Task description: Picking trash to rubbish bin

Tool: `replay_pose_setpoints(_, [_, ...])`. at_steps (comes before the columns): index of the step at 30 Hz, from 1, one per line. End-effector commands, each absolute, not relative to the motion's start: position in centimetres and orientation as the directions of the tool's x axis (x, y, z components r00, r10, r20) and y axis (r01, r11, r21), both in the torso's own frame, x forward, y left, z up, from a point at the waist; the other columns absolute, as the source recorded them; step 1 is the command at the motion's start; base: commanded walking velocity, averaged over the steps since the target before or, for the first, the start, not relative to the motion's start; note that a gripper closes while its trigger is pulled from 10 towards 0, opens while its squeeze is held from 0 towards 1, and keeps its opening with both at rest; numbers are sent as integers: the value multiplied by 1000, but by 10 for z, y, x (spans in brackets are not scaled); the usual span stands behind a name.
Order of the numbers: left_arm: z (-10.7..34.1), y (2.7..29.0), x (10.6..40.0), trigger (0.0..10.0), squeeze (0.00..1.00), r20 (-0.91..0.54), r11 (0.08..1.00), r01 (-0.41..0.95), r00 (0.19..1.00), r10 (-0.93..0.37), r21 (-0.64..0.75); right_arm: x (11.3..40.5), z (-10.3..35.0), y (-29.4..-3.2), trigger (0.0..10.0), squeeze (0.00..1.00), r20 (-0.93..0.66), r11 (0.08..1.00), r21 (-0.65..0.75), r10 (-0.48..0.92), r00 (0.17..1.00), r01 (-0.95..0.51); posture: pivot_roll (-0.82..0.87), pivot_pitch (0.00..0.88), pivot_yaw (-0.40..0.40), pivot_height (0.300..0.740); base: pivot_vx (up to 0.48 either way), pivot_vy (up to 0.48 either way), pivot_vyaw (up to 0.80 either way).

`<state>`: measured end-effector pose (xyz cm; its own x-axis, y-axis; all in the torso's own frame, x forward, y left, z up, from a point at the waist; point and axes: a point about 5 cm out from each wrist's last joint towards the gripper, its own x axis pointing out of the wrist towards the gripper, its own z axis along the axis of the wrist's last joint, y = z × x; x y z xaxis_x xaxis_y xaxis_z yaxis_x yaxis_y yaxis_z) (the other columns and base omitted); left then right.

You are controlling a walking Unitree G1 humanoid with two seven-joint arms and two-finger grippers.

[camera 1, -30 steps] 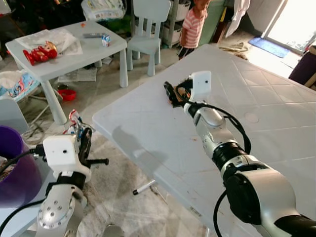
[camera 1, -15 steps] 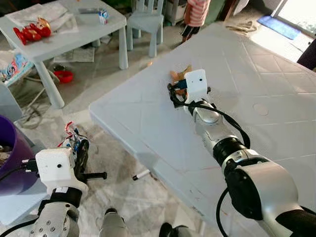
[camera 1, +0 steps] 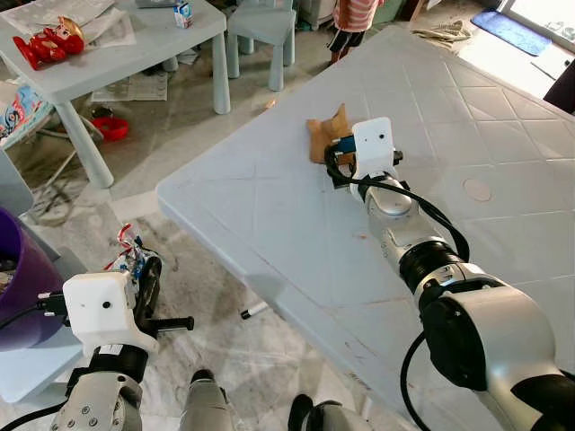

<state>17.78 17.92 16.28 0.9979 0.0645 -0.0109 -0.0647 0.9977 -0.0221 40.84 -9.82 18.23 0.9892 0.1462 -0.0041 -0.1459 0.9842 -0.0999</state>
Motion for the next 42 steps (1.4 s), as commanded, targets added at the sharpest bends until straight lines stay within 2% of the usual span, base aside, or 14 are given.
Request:
replay_pose_setpoints(1, [166,179,173,0,0,-8,997,-72,997,71,-23,409,180,-100,0,0,-30,989,-45,141,989,-143,501,277,-169,740,0,0,0])
replay_pose_setpoints(13, [168,182,171,0,0,-12,997,-82,997,82,-12,410,186,-91,0,0,-20,988,19,152,988,-151,511,279,-169,740,0,0,0])
replay_pose_setpoints(42, [167,181,181,0,0,13,996,-87,996,87,-15,409,183,-95,0,0,-23,991,30,131,991,-130,500,240,-186,740,0,0,0])
